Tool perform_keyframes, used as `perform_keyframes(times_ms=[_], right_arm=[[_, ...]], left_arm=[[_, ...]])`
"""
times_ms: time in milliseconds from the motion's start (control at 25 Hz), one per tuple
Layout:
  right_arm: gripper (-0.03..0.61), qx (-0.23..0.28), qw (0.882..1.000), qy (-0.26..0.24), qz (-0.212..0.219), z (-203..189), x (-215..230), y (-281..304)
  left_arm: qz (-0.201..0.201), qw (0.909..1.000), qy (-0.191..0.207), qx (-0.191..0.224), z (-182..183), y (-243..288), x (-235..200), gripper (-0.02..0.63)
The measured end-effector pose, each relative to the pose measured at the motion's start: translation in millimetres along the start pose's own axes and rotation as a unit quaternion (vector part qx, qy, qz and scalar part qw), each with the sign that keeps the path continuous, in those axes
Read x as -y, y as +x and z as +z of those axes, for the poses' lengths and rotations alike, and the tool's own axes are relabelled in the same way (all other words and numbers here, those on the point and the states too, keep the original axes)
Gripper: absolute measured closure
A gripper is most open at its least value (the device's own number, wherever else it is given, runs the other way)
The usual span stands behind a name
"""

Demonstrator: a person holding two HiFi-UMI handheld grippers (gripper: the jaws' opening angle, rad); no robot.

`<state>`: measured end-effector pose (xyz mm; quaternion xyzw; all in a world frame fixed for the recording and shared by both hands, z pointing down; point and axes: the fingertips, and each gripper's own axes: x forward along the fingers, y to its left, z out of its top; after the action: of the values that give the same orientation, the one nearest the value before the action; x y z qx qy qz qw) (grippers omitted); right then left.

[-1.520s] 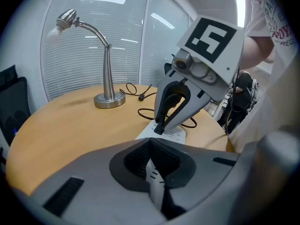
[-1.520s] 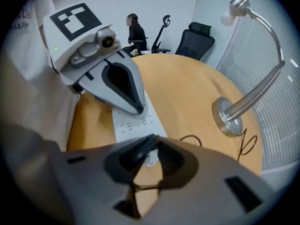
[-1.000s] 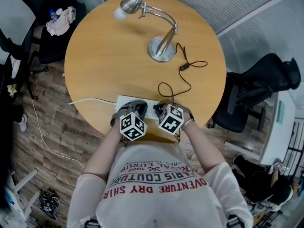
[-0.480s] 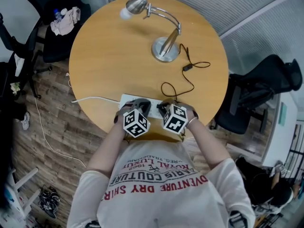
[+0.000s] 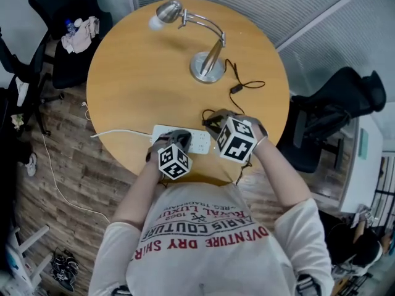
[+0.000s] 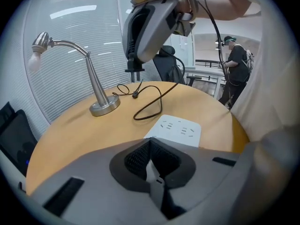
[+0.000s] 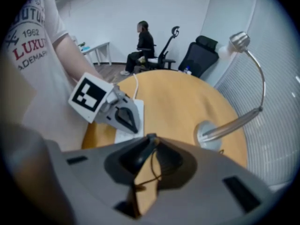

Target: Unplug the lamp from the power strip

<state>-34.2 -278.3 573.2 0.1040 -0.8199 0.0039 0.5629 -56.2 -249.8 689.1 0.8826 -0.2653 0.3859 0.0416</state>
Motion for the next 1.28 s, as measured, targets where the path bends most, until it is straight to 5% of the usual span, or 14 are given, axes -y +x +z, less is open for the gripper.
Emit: perform_keyframes(times_ms=[520, 880, 1040, 1280], right_arm=[[0.505, 0.034, 0.995, 0.097, -0.014, -15.2, -28.5, 0.0], [0.505, 0.095, 0.974, 0.195, -0.069, -3.8, -10.0, -12.7], [0.505, 0.163, 0.959, 0.207, -0.107, 14.5, -1.5, -27.5], [0.505, 0.294, 0.916, 0.194, -0.193, 47.0, 12.8, -77.8]], left_arm=[[-0.018, 0.9994, -0.015, -0.024, 1.3, -2.6, -5.5, 0.584], [0.061, 0.992, -0.074, 0.082, 62.1, -69.6, -61.3, 0.584], [0.08, 0.9789, -0.108, 0.154, 88.4, -108.9, -81.3, 0.584], [0.091, 0.9376, -0.162, 0.294, 135.7, -179.5, -100.0, 0.584]])
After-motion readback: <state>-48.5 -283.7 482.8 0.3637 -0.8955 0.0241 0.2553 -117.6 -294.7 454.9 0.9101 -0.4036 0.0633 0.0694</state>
